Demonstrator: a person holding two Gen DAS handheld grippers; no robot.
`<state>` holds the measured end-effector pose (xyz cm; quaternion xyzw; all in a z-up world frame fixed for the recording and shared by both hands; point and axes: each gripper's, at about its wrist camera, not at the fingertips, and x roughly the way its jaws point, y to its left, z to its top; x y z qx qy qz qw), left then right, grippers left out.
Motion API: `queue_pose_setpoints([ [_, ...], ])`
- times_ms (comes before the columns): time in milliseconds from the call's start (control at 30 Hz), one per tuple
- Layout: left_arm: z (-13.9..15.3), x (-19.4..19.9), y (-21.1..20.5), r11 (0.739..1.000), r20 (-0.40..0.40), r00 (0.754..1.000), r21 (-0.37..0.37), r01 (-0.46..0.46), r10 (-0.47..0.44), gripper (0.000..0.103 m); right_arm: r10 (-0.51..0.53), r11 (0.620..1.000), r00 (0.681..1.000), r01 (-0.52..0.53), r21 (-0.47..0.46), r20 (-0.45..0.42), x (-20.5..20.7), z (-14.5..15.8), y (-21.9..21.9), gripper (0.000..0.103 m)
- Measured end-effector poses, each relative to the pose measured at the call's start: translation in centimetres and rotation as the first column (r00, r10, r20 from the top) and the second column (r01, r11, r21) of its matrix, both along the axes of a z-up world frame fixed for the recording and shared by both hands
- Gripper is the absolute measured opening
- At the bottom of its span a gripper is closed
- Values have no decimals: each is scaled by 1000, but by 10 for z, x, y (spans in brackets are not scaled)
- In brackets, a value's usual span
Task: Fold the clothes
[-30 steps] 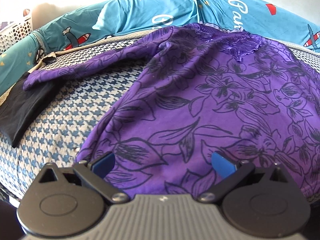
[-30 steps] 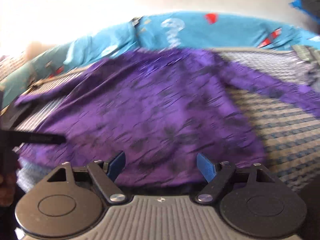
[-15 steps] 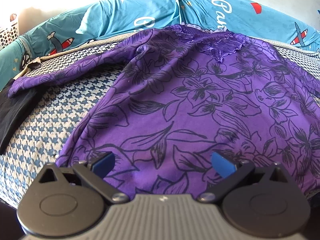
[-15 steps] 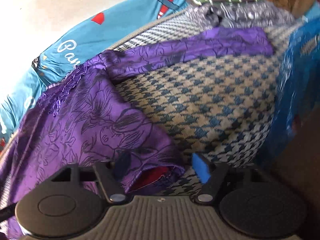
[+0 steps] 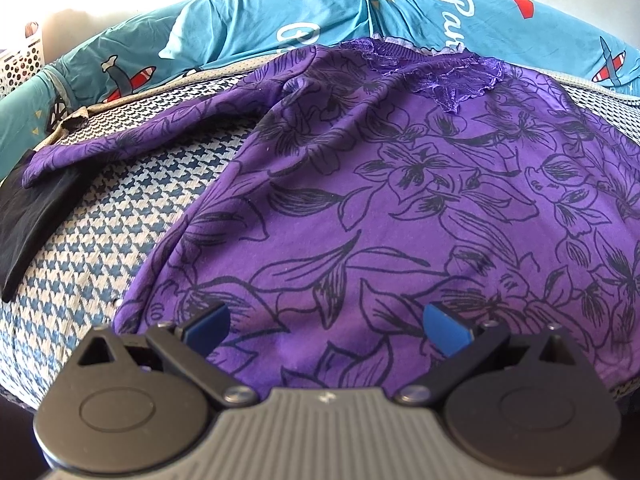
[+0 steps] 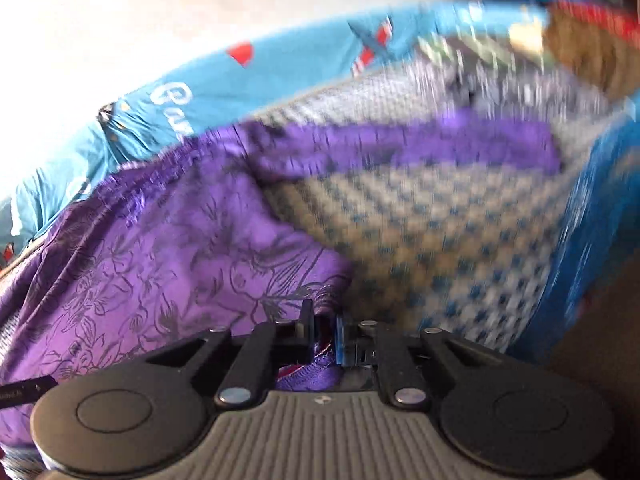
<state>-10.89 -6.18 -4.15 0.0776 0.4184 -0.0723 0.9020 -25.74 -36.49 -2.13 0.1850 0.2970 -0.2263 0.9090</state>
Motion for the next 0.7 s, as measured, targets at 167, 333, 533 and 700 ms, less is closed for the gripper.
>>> queue_pose_setpoints([
  [167, 2, 1, 4, 1000, 10, 1000, 13, -26, 26, 103, -3, 998, 999, 5, -64, 33, -12, 19, 6, 9],
  [333, 3, 3, 11, 999, 5, 999, 9, -53, 53, 103, -60, 991, 998, 63, -116, 35, -19, 28, 2, 8],
  [533, 3, 6, 15, 998, 1, 998, 10, -68, 68, 103, -84, 986, 996, 78, -149, -40, -15, 27, 8, 12],
  [700, 4, 8, 18, 997, -18, 997, -20, -79, 79, 103, -81, 984, 996, 77, -160, -23, -15, 39, 8, 34],
])
